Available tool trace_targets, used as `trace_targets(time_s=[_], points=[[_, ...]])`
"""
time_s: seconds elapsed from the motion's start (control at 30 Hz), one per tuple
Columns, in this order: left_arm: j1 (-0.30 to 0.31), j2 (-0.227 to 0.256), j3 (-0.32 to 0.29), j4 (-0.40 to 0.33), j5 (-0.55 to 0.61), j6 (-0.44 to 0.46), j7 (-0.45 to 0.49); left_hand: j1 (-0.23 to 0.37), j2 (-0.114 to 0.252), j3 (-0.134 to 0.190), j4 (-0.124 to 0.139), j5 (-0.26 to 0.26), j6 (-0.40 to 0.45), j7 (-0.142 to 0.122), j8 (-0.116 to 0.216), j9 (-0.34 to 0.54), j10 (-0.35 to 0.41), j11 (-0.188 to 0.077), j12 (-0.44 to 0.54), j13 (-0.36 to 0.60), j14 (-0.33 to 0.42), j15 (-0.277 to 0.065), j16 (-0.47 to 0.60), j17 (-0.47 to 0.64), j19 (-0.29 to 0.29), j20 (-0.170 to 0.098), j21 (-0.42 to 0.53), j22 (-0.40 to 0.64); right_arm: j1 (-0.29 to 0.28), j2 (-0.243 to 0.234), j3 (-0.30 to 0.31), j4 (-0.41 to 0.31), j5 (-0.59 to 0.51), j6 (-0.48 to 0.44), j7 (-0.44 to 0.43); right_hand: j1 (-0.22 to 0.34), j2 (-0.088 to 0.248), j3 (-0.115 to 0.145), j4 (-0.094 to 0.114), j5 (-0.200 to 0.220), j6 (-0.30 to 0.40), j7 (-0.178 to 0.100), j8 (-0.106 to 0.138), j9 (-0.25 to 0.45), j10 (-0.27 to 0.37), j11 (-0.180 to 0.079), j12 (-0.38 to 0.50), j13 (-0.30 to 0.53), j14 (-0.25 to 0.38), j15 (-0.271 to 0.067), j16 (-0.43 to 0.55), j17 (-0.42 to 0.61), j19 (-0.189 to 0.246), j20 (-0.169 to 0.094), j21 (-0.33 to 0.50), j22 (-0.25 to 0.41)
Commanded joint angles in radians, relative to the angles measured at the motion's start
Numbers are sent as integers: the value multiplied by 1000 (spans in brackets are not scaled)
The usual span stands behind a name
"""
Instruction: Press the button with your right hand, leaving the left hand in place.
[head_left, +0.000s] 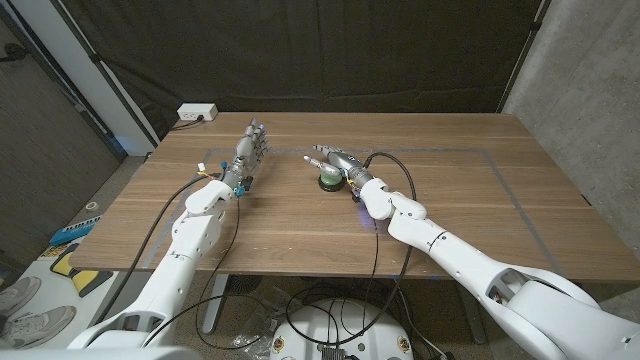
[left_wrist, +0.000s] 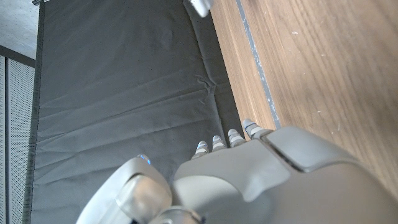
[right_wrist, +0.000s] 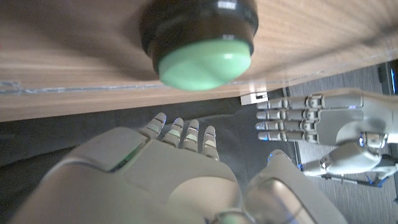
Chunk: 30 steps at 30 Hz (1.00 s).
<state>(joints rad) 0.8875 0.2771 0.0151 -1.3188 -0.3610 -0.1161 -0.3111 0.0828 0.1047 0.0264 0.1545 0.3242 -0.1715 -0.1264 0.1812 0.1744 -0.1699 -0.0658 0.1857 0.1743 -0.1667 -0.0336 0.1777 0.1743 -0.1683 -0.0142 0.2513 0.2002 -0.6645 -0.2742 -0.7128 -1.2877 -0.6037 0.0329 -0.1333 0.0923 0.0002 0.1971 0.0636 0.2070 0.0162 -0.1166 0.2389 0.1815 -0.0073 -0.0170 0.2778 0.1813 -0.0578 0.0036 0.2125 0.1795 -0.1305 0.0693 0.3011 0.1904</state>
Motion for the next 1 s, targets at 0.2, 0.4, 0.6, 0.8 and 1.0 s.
trace_targets(time_s=[0.2, 0.4, 0.6, 0.8, 1.0], points=[[-1, 11, -11, 13, -13, -11, -27, 5, 29, -5, 3, 8, -176, -1, 3, 4, -176, 2, 8, 5, -163, -20, 3, 2, -19, 4, -1, 1, -2, 21, 89, -10, 126, 96, -13, 43, 12, 12, -25, 20, 55, 1, 0, 1, 69, 3, 8, 3, 70, -8, 4, -1, 81, -10, 17, -1], [-18, 19, -12, 38, -16, -19, -53, 5, 29, -5, 3, 9, -168, -4, 7, 4, -173, 2, 10, 5, -160, -19, 4, 2, -17, 5, 0, 1, -8, 24, 115, -29, 144, 72, -17, 57, 20, 16, -39, 21, 107, 9, 0, 1, 130, 4, 17, 2, 151, -9, 14, -1, 140, -1, 28, 0], [-42, 38, -10, 75, -9, -26, -81, 6, 29, -6, 3, 9, -159, -8, 10, 4, -167, 4, 12, 5, -154, -16, 6, 2, -13, 5, 1, 1, -17, 26, 151, -49, 181, 59, -23, 64, 26, 19, -45, 19, 138, 15, -2, 1, 167, 1, 21, 2, 209, -11, 20, -1, 187, 8, 38, 1], [-78, 54, -5, 137, -6, -38, -132, 6, 29, -6, 2, 10, -155, -10, 11, 4, -162, 4, 14, 5, -152, -15, 6, 2, -12, 6, 1, 1, -40, 26, 179, -99, 167, 1, -75, 66, 29, 20, -48, 18, 151, 17, -2, 1, 182, -2, 23, 2, 228, -12, 20, -1, 196, 15, 39, 1], [-115, 69, 6, 199, 5, -56, -183, 7, 28, -6, 2, 10, -153, -10, 11, 4, -162, 4, 14, 5, -152, -15, 6, 2, -12, 8, 1, 1, -94, 31, 208, -183, 144, -79, -141, 66, 32, 21, -49, 17, 171, 20, 1, 1, 198, -2, 25, 2, 239, -14, 18, -1, 200, 9, 38, 2]])
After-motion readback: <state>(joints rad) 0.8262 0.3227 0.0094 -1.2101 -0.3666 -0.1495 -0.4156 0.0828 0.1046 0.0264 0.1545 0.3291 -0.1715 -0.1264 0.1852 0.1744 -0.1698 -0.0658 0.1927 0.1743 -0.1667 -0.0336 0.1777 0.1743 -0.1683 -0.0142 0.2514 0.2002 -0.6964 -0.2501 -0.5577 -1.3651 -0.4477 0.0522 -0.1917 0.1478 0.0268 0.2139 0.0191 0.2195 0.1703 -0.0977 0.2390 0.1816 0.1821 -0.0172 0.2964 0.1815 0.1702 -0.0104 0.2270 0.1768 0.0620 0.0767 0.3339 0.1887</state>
